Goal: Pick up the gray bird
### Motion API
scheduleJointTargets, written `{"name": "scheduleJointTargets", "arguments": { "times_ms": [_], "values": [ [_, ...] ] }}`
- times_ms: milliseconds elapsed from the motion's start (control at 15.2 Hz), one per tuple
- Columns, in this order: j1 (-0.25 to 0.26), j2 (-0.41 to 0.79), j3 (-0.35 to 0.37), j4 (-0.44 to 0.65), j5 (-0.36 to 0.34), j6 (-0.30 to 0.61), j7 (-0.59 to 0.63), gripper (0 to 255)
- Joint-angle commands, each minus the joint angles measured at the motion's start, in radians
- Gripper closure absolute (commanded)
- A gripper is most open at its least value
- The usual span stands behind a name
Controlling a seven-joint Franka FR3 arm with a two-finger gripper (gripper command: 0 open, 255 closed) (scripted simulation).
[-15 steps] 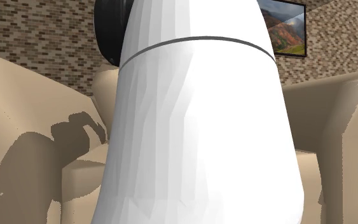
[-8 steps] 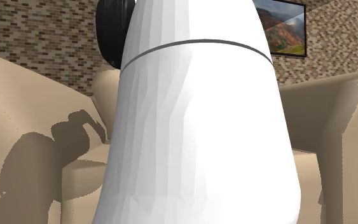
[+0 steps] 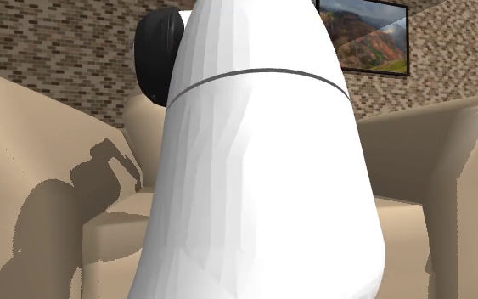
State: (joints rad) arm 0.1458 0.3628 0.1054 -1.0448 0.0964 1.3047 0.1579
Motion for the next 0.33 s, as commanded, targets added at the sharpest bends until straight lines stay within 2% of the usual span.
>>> {"name": "scheduleJointTargets", "arguments": {
  "times_ms": [0,132,264],
  "values": [
    [0.001,0.018,0.000,0.058,-0.001,-0.040,0.004,255],
    [0.003,0.048,0.001,0.133,-0.003,-0.085,0.010,255],
    [0.004,0.050,0.001,0.138,-0.003,-0.088,0.010,255]
  ]
}}
